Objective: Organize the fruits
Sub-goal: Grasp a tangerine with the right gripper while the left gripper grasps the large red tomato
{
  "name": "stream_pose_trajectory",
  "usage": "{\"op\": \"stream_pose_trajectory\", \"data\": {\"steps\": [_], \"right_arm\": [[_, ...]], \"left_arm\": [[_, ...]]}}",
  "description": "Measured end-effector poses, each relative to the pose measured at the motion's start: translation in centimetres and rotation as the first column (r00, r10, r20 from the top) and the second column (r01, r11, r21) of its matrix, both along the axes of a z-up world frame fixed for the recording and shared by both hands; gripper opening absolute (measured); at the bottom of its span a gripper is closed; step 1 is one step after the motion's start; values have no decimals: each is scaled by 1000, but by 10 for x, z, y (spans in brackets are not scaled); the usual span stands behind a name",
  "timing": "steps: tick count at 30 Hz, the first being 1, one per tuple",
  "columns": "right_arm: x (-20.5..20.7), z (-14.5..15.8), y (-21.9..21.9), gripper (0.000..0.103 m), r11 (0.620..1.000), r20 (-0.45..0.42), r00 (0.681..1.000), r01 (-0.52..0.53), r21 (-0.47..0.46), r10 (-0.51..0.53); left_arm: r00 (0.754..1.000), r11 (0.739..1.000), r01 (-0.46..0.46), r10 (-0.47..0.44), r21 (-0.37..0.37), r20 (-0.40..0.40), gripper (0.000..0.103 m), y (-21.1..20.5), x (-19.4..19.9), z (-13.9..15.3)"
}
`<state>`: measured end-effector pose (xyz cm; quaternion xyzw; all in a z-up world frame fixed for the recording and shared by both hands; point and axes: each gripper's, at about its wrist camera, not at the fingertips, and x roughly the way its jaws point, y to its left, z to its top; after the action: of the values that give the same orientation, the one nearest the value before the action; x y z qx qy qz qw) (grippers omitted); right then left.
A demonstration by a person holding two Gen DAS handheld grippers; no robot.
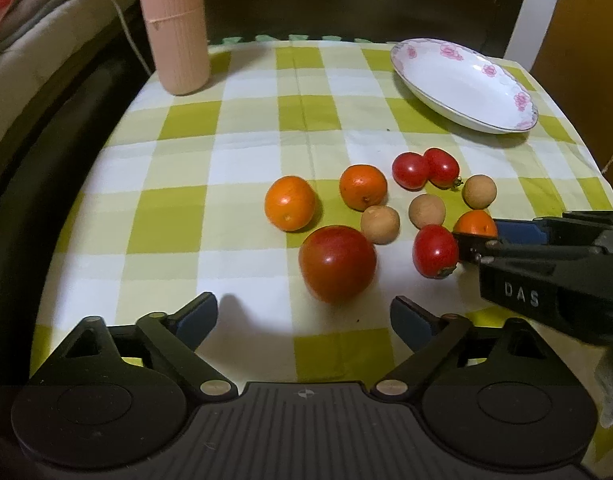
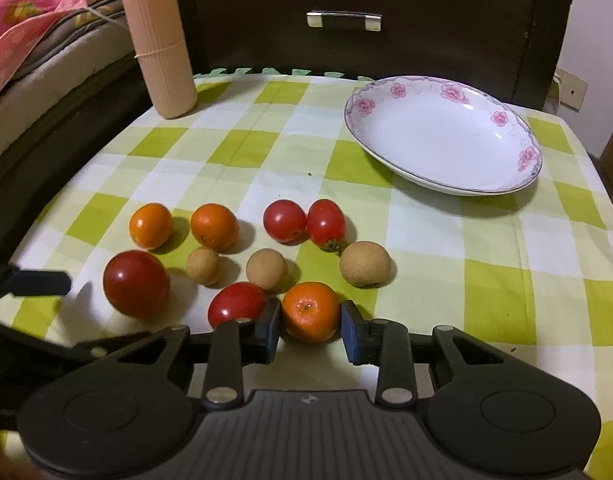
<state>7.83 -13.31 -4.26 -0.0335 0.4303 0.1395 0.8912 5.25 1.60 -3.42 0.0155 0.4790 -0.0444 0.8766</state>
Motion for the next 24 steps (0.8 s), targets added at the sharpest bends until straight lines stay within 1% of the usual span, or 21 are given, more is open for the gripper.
{"op": "stream_pose_trajectory", "data": {"steps": [3,6,9,11,14,16,21,23,24], "right_arm": [[-1,1,-3,30,1000,-6,1000,1,11,-1],[-2,1,-9,30,1000,-10,1000,14,21,-14],[-3,1,-14,30,999,-14,1000,27,42,-27],[-4,1,-15,30,998,-16,999,32,51,-31],[-4,1,-15,31,998,-15,999,36,50,-35],[-4,1,-17,31,998,-15,999,41,52,-40],[-5,1,-18,31,997,-17,999,44,57,-44],[-5,1,-18,31,997,-21,999,45,60,-43],[-5,1,-19,30,997,-22,999,46,61,-45]], "left_arm": [[1000,1000,17,-17,-3,3,90,-3,4,-2],[1000,1000,8,-8,-3,2,89,-4,11,-6],[1000,1000,15,-15,2,14,89,-6,15,-8],[999,999,31,-32,28,24,91,-11,16,-10],[998,998,43,-45,46,35,97,-14,16,-14],[999,999,32,-33,39,31,102,-12,18,-16],[999,999,20,-21,36,32,103,-11,18,-17],[999,999,18,-19,38,36,102,-12,16,-16],[999,999,15,-17,38,38,99,-12,15,-15]]}}
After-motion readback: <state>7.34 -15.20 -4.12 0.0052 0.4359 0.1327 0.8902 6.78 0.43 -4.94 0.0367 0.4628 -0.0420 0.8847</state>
